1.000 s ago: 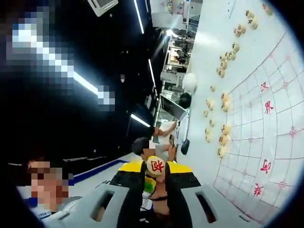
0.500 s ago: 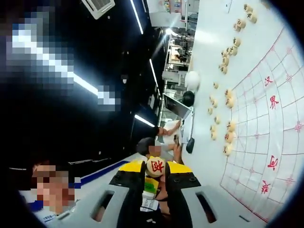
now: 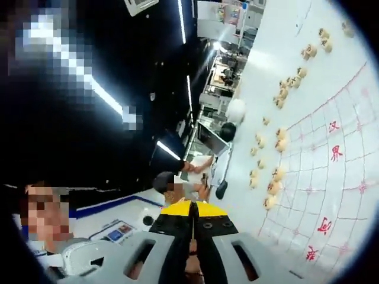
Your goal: Pick up the chess pieces one by one and place each piece onto its starting position on the chessboard, setting the pieces on their correct points until all the chess pieces are arranged in the starting layout
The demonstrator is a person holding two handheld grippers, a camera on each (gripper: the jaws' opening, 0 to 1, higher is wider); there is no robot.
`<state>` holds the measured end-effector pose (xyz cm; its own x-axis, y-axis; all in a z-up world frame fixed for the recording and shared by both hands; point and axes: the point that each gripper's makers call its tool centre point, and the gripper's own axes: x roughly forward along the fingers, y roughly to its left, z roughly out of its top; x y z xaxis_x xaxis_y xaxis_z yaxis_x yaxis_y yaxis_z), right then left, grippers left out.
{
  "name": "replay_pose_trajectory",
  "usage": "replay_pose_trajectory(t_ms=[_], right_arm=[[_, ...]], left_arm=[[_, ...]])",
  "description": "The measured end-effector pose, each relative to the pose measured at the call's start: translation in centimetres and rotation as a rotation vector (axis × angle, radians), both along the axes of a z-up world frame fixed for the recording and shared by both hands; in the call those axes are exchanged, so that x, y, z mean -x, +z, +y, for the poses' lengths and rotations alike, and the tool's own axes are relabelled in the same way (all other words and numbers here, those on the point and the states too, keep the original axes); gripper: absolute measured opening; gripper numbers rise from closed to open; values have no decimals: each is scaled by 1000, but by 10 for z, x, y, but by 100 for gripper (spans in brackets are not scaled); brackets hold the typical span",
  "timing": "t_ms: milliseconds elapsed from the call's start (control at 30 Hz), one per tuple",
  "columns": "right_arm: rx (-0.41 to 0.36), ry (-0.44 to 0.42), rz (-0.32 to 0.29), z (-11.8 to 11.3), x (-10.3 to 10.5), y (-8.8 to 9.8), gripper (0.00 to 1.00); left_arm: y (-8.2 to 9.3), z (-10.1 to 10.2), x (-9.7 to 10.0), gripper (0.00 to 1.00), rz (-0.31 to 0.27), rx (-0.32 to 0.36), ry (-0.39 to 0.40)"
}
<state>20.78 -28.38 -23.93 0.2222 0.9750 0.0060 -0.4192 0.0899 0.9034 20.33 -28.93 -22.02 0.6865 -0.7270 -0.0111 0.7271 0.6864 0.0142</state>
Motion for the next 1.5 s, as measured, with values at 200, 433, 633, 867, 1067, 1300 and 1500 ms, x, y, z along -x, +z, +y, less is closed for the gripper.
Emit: replay_pose_trajectory(t_ms=[200,433,633,867,1067,1300,1500], right_arm=[[169,-18,-181,-14,-1,-21,3],[332,-17,-444,-32,19,-36,3],[373,16,-552,-36,49,-43,3],[368,-19,-611,-51,67,-38,3],[400,-18,-692,-63,82,-31,5],[454,11,-762,-76,103,-33,11],[460,27,-802,-79,116,-35,17]], left_arm=[[-38,48,-10,4,33,-10,185],[-80,75,21,6,102,24,250],[-77,107,45,9,125,26,252],[-85,111,81,9,145,-83,188],[-82,101,113,14,190,-252,104],[-83,84,140,22,279,-347,43],[-103,72,150,30,424,-395,47]])
